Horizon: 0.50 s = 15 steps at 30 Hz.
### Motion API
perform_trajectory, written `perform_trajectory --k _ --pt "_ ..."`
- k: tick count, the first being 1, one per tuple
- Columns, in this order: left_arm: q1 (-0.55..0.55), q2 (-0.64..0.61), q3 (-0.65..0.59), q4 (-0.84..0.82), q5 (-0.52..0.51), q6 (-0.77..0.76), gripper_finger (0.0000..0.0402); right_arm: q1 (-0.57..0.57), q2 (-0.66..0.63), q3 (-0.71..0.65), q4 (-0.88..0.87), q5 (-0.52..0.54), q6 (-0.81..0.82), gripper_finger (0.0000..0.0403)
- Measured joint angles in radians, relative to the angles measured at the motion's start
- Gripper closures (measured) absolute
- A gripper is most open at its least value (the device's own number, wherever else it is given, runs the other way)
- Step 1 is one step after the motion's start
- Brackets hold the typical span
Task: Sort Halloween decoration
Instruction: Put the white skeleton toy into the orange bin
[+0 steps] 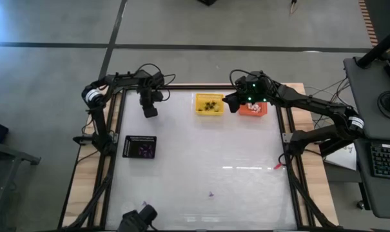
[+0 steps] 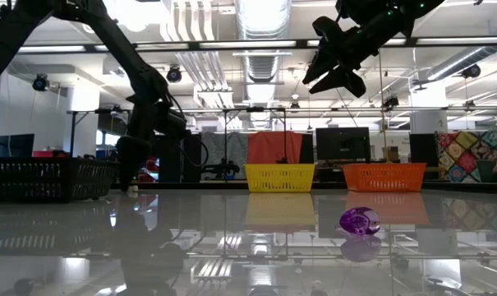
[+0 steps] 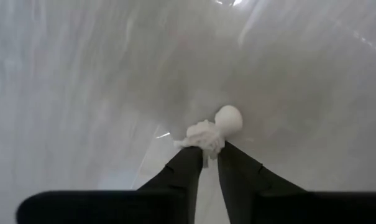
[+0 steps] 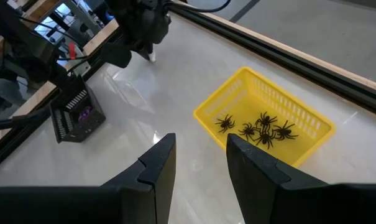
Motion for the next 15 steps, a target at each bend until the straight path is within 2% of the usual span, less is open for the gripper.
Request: perform_trajectory --k 5,11,15 --pt "0.003 0.005 0.031 -0.011 -0.005 0.024 0.0396 0.0 0.0 0.0 0.0 0.0 0.0 0.0271" --pt "0.003 0.008 0.09 -0.01 0.021 0.026 0.04 0.0 0.0 0.0 0.0 0.0 -0.007 0.0271" --pt "0.004 0.007 0.146 -0.064 0.088 0.019 0.0401 0.0 0.0 0.0 0.0 0.0 -0.007 0.0271"
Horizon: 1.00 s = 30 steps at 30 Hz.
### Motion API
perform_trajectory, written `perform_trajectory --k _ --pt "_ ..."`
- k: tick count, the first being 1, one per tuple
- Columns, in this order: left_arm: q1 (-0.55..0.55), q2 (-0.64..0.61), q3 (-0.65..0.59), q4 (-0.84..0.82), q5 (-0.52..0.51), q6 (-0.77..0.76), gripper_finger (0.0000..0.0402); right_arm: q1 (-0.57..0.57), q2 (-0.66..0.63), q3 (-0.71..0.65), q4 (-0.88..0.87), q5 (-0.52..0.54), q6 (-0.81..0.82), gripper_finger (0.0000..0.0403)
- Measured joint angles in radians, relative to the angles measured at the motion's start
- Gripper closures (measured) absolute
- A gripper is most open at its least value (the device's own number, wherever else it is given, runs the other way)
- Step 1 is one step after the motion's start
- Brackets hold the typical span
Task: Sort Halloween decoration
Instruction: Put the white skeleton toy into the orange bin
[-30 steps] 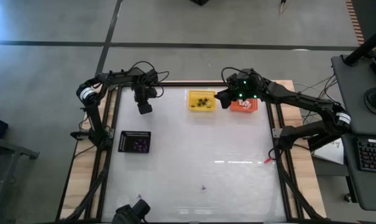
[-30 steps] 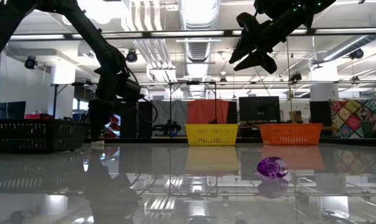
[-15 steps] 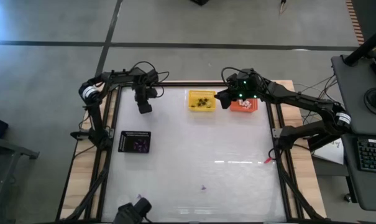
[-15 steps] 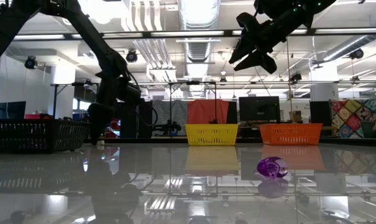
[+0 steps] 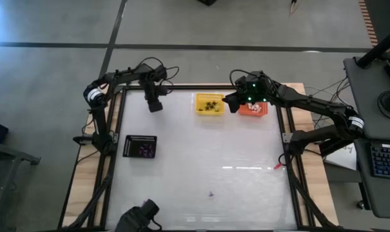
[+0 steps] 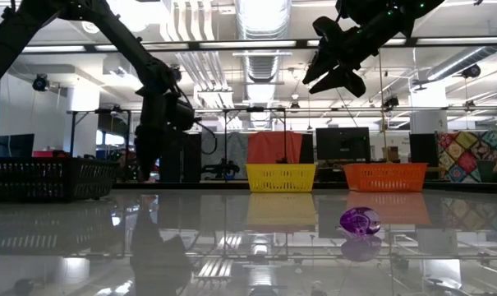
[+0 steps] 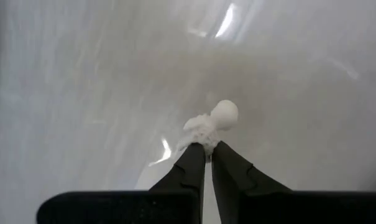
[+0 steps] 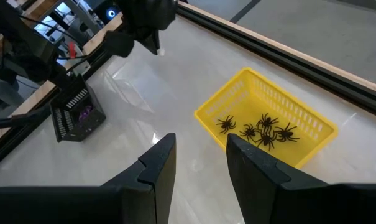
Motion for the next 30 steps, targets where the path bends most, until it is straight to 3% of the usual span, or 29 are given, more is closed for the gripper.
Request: perform_trajectory --k 7,15,21,30 --pt "-0.001 -0.002 0.117 -0.07 0.145 -0.014 0.0401 0.0 0.0 0.0 0.001 0.0 0.0 0.0271" --pt "-0.006 -0.004 0.261 -0.005 0.361 -0.081 0.0401 0.0 0.0 0.0 0.069 0.026 0.056 0.0271" --pt "-0.041 -0.005 0.346 0.086 0.386 -0.137 0.0401 0.0 0.031 0.0 0.146 0.169 0.239 0.0271" --pt "-0.099 -0.005 0.408 0.191 0.386 -0.173 0.0401 0.001 0.138 -0.001 0.354 0.147 0.404 0.0271"
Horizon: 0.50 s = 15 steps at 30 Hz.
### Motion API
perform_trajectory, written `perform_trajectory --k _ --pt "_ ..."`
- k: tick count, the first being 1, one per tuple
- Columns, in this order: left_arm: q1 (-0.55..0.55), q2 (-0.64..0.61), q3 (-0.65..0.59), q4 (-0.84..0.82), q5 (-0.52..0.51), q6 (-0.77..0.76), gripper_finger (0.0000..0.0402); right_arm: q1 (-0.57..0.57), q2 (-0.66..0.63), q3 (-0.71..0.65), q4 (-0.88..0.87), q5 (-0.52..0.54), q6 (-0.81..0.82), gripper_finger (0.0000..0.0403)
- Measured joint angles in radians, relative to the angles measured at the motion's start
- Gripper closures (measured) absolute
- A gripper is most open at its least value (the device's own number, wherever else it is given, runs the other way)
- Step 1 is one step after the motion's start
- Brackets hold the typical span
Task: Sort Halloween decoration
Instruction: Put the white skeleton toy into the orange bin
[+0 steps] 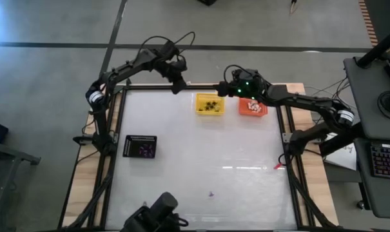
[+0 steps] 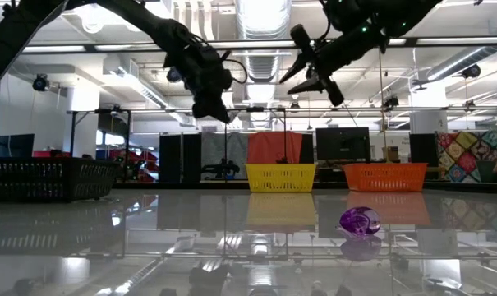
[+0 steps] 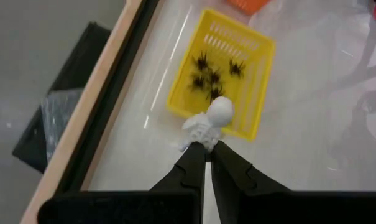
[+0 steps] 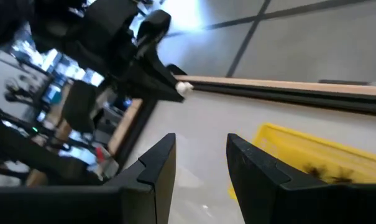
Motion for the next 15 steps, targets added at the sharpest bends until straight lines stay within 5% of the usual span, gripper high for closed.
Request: perform_trajectory --k 15 --pt "-0.07 0.0 -0.001 0.158 -0.001 -0.121 0.0401 0.0 0.172 0.0 0.314 -0.055 0.079 0.0271"
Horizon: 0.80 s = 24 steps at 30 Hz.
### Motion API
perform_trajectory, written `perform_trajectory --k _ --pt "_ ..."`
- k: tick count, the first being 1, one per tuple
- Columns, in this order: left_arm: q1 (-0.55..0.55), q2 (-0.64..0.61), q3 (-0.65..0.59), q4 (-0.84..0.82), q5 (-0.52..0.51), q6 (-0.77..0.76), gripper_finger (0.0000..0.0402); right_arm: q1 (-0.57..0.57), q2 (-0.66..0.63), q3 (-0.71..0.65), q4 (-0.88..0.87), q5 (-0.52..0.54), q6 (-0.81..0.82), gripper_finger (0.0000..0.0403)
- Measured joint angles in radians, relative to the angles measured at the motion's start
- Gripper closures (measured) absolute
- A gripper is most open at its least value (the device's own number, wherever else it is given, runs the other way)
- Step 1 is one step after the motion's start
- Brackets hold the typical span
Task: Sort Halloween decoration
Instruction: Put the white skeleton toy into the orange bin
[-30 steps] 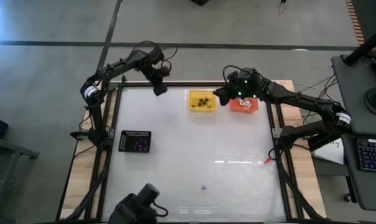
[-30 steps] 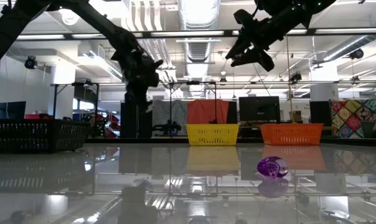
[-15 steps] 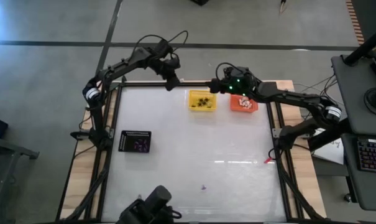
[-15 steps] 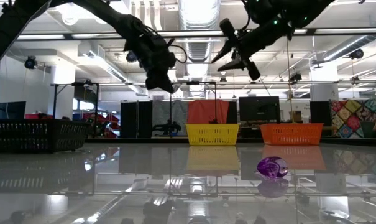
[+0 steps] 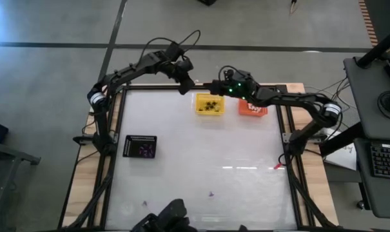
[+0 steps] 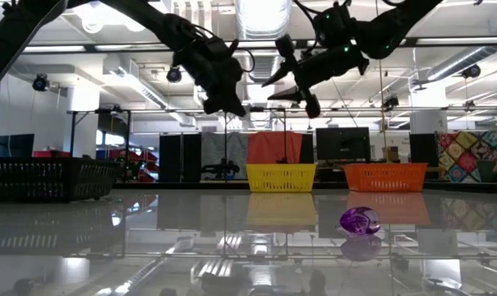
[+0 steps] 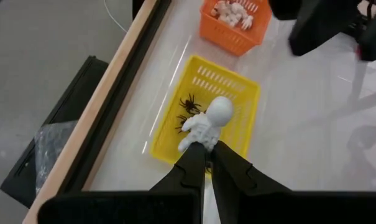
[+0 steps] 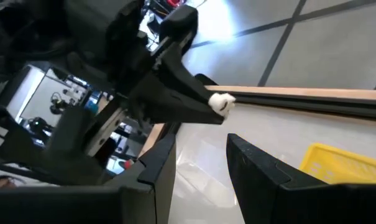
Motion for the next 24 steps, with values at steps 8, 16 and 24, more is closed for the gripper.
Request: perform_trajectory --k 8,16,24 --pt "-0.048 0.0 -0.001 0.024 0.0 -0.01 0.0401 0.0 0.037 0.037 -0.004 0.002 -0.002 0.0271" --pt "-0.07 0.0 -0.001 0.05 -0.007 -0.025 0.0401 0.0 0.059 0.086 -0.131 0.003 -0.021 0.0271" --pt "-0.074 0.0 -0.001 0.059 -0.008 -0.029 0.0401 0.0 0.063 0.088 -0.137 0.013 -0.053 0.0271"
